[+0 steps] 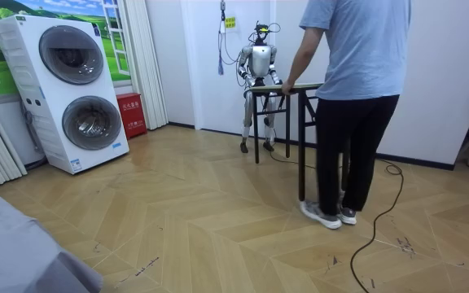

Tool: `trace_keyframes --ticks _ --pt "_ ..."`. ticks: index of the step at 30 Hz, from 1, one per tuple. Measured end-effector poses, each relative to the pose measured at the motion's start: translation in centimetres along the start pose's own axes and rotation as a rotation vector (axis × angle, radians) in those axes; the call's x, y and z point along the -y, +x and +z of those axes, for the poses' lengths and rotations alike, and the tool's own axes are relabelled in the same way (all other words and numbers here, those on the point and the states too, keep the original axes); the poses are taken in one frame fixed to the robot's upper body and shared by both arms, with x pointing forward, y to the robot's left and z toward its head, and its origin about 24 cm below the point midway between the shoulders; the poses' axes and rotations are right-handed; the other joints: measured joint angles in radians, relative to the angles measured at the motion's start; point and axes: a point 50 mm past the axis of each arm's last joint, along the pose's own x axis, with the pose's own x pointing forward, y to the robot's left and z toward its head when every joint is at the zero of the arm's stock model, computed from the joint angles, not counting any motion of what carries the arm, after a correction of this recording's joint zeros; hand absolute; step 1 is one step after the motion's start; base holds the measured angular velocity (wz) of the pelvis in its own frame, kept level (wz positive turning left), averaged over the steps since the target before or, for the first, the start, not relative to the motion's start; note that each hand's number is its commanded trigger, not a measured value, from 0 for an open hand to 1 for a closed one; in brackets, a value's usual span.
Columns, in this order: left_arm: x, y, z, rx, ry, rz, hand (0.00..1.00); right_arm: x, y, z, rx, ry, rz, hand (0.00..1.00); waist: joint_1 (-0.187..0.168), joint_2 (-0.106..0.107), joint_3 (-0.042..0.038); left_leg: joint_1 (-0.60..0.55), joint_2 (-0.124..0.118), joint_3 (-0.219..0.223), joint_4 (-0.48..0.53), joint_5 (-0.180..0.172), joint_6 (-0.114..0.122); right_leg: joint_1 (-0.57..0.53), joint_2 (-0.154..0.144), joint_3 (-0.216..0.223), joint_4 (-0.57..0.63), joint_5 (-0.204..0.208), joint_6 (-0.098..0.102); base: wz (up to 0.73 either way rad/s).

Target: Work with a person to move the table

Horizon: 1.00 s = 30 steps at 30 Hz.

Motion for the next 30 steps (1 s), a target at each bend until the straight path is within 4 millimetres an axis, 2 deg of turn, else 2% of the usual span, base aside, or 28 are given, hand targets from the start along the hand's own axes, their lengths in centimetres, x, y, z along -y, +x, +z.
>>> trace_keyframes --ticks 2,4,7,10,11,15,16,20,22,25,30 --pt "0.04 0.01 -0.08 -0.003 -0.001 -0.001 1.0 0.02 0.01 0.11 0.002 -0.004 -0.001 1.0 0.0 0.007 -0.001 -0.013 0.006 0.03 0.012 0.001 0.002 0.002 0.001 -0.002 0.0 -0.004 0.004 0.31" --pt "0.07 0.03 -0.13 -0.006 -0.002 0.001 1.0 0.0 0.06 0.17 0.003 -0.005 -0.006 1.0 0.004 0.02 0.0009 -0.022 0.007 0.036 0.02 0.004 0.006 0.002 0.002 0.001 0.0 -0.005 0.005 0.2" --pt "0.02 0.0 -0.15 -0.008 -0.002 0.003 1.0 -0.06 0.12 0.23 0.002 -0.01 -0.004 1.0 0.013 0.023 0.0031 -0.028 0.005 0.038 0.02 0.01 0.009 0.006 0.001 -0.006 0.0 -0.005 0.005 0.19" --pt "-0.02 -0.02 -0.25 -0.014 -0.007 0.01 1.0 -0.01 0.13 0.3 -0.001 -0.014 -0.013 1.0 0.012 0.024 0.0032 -0.029 0.004 0.079 0.009 0.023 0.021 0.008 -0.006 -0.007 0.004 -0.005 0.005 0.42" --pt "-0.04 -0.02 -0.25 -0.014 -0.007 0.013 1.0 -0.01 0.15 0.3 -0.003 -0.015 -0.014 1.0 0.014 0.024 0.0034 -0.03 0.003 0.079 0.006 0.026 0.024 0.008 -0.008 -0.006 0.004 -0.005 0.005 0.32" --pt "-0.15 -0.08 -0.31 -0.023 -0.021 0.023 1.0 -0.23 0.2 0.42 -0.01 -0.028 -0.008 1.0 0.063 0.024 0.0033 -0.051 -0.002 0.097 0.008 0.033 0.034 -0.006 -0.017 0.001 0.008 -0.005 0.005 0.1" --pt "-0.2 -0.1 -0.27 -0.023 -0.02 0.024 1.0 -0.27 0.2 0.4 -0.01 -0.032 -0.006 1.0 0.064 0.026 0.0032 -0.055 -0.003 0.106 0.009 0.037 0.04 -0.007 -0.02 -0.001 0.015 -0.005 0.006 0.28" --pt "-0.21 -0.1 -0.25 -0.023 -0.021 0.025 1.0 -0.26 0.17 0.28 -0.009 -0.032 -0.009 1.0 0.055 0.033 0.0035 -0.052 -0.005 0.095 0.014 0.042 0.048 -0.029 -0.023 0.011 0.102 -0.008 0.01 0.4" --pt "-0.25 -0.13 -0.26 -0.026 -0.026 0.028 1.0 -0.35 0.18 0.39 -0.007 -0.045 -0.005 1.0 0.058 0.032 0.003 -0.057 -0.022 0.069 0.013 0.044 0.052 -0.039 -0.019 0.065 0.111 -0.025 0.006 0.23" --pt "-0.06 -0.1 -0.33 -0.026 -0.026 0.021 1.0 -0.47 0.19 0.58 -0.003 -0.046 -0.002 1.0 0.05 0.031 0.0015 -0.074 -0.047 0.041 0.009 0.06 0.052 -0.021 -0.021 0.064 0.084 -0.036 0.003 0.39" --pt "-0.13 -0.13 -0.23 -0.02 -0.019 0.027 1.0 -0.43 0.19 0.39 -0.009 -0.042 -0.013 1.0 0.062 0.024 0.003 -0.058 -0.059 0.02 -0.012 0.083 0.046 0.029 -0.013 0.063 0.029 -0.036 0.004 0.28"
